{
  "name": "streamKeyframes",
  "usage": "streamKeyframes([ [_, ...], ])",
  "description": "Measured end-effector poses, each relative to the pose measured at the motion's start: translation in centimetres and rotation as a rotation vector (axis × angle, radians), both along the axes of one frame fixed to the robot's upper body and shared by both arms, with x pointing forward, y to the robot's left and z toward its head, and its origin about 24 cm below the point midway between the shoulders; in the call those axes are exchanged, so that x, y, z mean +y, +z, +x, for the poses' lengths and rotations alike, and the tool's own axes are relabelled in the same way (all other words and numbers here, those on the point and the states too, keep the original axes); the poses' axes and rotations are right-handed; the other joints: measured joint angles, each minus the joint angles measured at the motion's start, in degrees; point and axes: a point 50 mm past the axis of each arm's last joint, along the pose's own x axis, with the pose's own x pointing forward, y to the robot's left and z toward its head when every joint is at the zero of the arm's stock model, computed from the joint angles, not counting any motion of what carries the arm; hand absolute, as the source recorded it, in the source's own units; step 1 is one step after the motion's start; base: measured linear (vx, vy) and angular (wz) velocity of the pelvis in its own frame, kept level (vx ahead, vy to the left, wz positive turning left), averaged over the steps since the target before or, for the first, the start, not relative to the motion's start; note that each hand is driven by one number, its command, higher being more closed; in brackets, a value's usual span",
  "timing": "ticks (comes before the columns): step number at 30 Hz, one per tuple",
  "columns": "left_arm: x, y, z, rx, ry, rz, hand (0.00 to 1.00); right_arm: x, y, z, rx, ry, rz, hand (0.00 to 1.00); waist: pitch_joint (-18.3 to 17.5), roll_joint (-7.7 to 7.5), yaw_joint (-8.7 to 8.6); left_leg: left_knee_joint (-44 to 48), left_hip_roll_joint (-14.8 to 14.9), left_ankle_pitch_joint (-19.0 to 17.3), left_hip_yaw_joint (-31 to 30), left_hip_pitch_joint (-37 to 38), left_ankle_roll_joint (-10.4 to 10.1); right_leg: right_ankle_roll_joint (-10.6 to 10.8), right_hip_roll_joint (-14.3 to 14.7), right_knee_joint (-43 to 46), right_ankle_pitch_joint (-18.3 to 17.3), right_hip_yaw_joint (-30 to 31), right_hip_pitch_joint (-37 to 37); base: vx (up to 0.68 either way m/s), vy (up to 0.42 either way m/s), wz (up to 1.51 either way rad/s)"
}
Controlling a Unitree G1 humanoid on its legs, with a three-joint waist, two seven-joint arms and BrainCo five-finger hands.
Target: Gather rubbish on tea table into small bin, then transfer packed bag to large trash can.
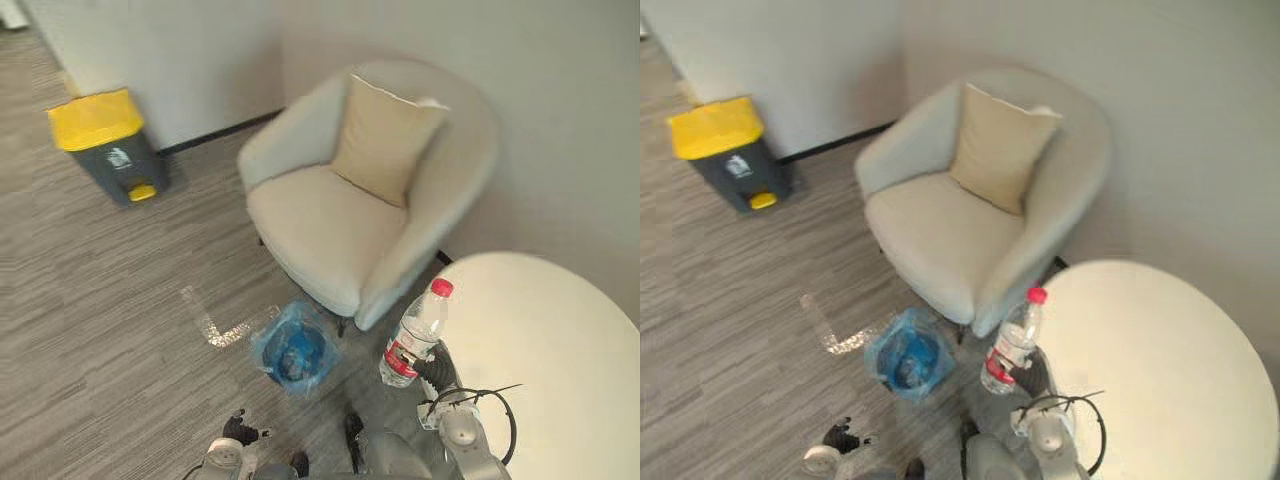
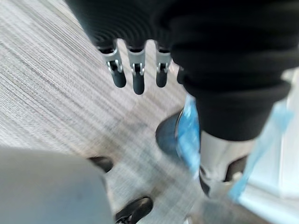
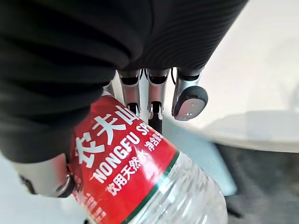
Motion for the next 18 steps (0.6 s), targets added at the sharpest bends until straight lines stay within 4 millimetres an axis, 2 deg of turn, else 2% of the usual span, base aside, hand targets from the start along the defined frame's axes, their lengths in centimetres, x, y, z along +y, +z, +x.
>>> streamKeyframes([
  [2, -0.8, -0.1, -0.1, 0.007, -0.003, -0.018, 0.0, -0.3, 0.8, 0.7, -0.039, 0.003, -0.012, 1.0, -0.4, 2.14, 0.07, 3.4, 2.0, -2.3, 3.1, -1.5, -3.4, -0.4, 0.9, -2.8, 0.1, -2.1, 2.3, 0.32, -0.075, 0.48],
  [3, -0.9, -0.1, -0.1, 0.006, -0.013, -0.018, 0.0, -0.4, 1.0, 1.0, -0.048, -0.003, -0.01, 1.0, -0.3, 2.18, 0.11, 5.5, 3.1, -3.0, 6.7, -1.9, -4.6, -2.0, 1.0, -3.2, -0.5, -2.8, 3.9, 0.29, -0.081, 0.59],
  [4, -1.0, -0.1, 0.0, 0.004, -0.02, -0.016, 0.0, -0.4, 1.1, 1.2, -0.055, -0.004, -0.01, 1.0, -0.1, 2.07, 0.07, 6.4, 4.8, -3.8, 11.4, -2.1, -5.2, -2.4, 0.9, -3.2, -0.7, -3.3, 5.4, 0.25, -0.074, 0.67],
  [6, -1.1, -0.1, 0.1, 0.002, -0.032, -0.016, 0.0, -0.7, 0.9, 1.2, -0.048, -0.015, -0.012, 1.0, 0.2, 1.43, -0.41, 6.6, 7.4, -3.8, 17.4, -2.2, -5.2, -2.7, -0.1, -3.2, -1.0, -4.0, 7.2, 0.11, -0.01, 0.65],
  [7, -1.2, 0.0, 0.3, -0.009, -0.046, -0.014, 0.0, -0.9, 0.9, 1.2, -0.044, -0.024, -0.015, 1.0, 0.7, 0.65, -0.67, 5.9, 8.8, -3.7, 21.2, -2.4, -5.1, -2.7, -1.4, -3.2, -1.2, -5.3, 8.4, 0.07, 0.023, 0.77],
  [8, -1.4, 0.1, 0.5, -0.015, -0.072, -0.013, 0.0, -1.3, 0.9, 1.1, -0.045, -0.041, -0.024, 1.0, 0.6, 0.25, -0.83, 3.4, 9.9, -2.7, 24.5, -3.2, -4.9, -2.3, -2.9, -3.2, -1.4, -7.3, 8.9, 0.06, 0.044, 0.86],
  [9, -1.8, 0.1, 0.6, -0.013, -0.098, -0.011, 0.0, -1.6, 0.9, 1.1, -0.05, -0.053, -0.035, 1.0, 0.3, 0.81, -1.28, 0.5, 11.0, 1.8, 25.6, -3.8, -5.7, -1.7, -3.4, -3.2, -1.9, -8.6, 9.1, 0.05, 0.07, 0.71],
  [10, -2.2, 0.0, 0.5, -0.011, -0.109, -0.018, 0.0, -2.0, 0.9, 1.0, -0.048, -0.058, -0.046, 1.0, 0.0, 1.75, -1.39, -0.9, 11.7, 4.7, 24.8, -4.6, -7.0, 0.0, -3.3, -3.3, -3.2, -9.0, 9.1, 0.08, 0.17, 0.41],
  [12, -1.9, 0.1, 0.6, -0.007, -0.115, -0.003, 0.0, -1.0, 0.3, 1.0, -0.024, -0.056, -0.015, 1.0, -0.5, 0.95, -0.81, -5.6, 8.7, 6.1, 24.7, -2.7, -5.4, 1.2, -5.6, -3.9, -3.7, -8.3, 9.0, 0.05, 0.198, 0.16],
  [15, -1.5, 0.0, 0.4, 0.0, -0.128, 0.014, 0.0, 0.5, -0.3, 0.7, 0.001, -0.031, 0.026, 1.0, -0.5, 0.91, -0.5, -7.8, 7.1, 6.5, 26.6, 0.3, -4.9, 2.2, -6.6, -4.3, -3.1, -5.8, 9.9, 0.01, 0.148, -0.26],
  [18, -0.7, 0.0, 0.1, 0.01, -0.123, 0.032, 0.0, 0.9, -0.9, 0.6, 0.028, -0.021, 0.028, 1.0, -0.8, 0.35, -0.55, -8.2, 6.4, 6.5, 27.9, 1.0, -4.8, 2.8, -6.9, -4.8, -2.7, -4.3, 9.9, -0.02, 0.086, -0.33],
])
